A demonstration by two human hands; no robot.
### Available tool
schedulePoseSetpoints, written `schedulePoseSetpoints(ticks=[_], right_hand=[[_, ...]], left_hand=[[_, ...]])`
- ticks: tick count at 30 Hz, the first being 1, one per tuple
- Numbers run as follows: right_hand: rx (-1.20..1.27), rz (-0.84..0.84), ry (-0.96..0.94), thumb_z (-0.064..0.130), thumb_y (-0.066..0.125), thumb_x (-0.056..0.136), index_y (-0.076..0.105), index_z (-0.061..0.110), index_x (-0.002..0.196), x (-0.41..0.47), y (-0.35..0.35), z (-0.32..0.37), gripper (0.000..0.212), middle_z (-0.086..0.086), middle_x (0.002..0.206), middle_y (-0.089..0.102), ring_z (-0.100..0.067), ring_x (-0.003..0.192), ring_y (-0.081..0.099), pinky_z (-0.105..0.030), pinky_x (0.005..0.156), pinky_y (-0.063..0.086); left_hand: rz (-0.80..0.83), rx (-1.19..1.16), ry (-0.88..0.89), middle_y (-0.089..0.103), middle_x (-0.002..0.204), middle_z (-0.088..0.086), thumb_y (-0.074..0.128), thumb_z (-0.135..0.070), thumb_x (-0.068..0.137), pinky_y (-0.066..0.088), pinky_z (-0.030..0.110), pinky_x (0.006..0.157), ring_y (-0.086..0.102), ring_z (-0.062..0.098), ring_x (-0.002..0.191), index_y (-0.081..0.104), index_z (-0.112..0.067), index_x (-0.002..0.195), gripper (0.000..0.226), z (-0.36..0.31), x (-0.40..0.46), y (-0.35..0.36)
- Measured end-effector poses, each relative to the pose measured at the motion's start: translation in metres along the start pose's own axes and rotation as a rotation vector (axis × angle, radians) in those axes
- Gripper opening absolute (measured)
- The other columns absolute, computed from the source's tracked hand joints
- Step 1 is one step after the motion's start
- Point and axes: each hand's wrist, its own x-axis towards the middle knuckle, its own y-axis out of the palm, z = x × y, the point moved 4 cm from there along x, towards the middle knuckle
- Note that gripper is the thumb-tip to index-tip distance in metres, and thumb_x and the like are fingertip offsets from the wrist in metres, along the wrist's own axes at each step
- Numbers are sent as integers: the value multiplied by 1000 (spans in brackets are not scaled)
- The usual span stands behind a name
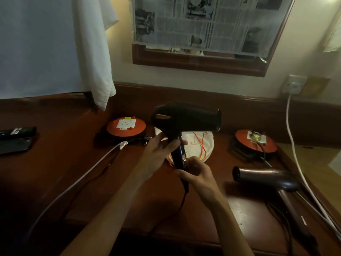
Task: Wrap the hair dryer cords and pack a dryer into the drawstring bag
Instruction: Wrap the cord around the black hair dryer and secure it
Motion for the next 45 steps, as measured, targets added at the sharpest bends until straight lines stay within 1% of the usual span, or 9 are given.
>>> schedulePoseSetpoints(ticks=[4,8,16,19,26,32,36,40,45], right_hand=[[212,147,86,10,71,93,63,6,118,4,6,-6,27,-25,106,64,-31,90,68,-40,81,57],[296,230,103,26,61,101,58,11,130,2,17,-12,33,-22,92,64,-31,67,59,-38,60,48],[133,71,-6,32,60,100,73,17,102,13,18,-20,21,-15,73,49,-19,52,41,-29,44,30],[107,13,-4,32,62,99,73,13,109,20,12,-22,24,-6,71,58,-16,52,45,-28,43,32],[-57,-90,8,27,65,99,74,13,107,36,-13,-32,19,1,62,54,-15,52,43,-28,45,32],[-192,-31,-77,23,73,92,74,33,101,33,-16,-30,14,8,63,65,-4,55,51,-22,51,38],[-313,1,-108,28,77,88,72,44,98,33,-14,-33,20,11,90,77,-4,80,69,-23,71,51],[-443,-11,-95,39,79,85,71,44,108,35,-16,-44,25,19,100,76,-2,96,69,-30,85,56],[-505,0,-112,34,80,84,69,40,112,31,-17,-41,31,32,92,69,13,93,65,-8,79,48]], left_hand=[[28,-83,-13,72,124,7,58,-22,100,49,36,106,63,20,125,57,-9,136,38,12,-3,6],[-16,-213,-87,75,118,0,47,-19,104,55,33,93,68,16,117,61,-16,127,27,24,-11,7],[-71,-53,-332,70,126,-8,66,-71,81,46,41,110,65,12,119,56,-33,133,65,79,-38,-13],[106,148,-391,73,122,-5,71,-55,86,50,37,106,68,12,113,55,-31,140,61,99,-68,-8],[474,912,-227,50,100,-17,73,-67,75,44,31,93,49,7,101,61,-34,98,42,87,-101,9],[480,1110,-137,52,91,-13,54,-48,99,39,31,79,54,13,92,50,-29,89,22,72,-104,10],[404,892,-329,62,85,1,56,-35,101,47,29,64,63,10,70,44,-36,93,15,65,-91,0],[356,874,-287,61,75,-2,64,-28,96,38,22,61,54,6,70,43,-39,93,24,42,-84,-2],[311,1209,-123,52,77,-11,64,-20,92,33,21,59,51,5,68,44,-35,97,25,-5,-75,-6]])
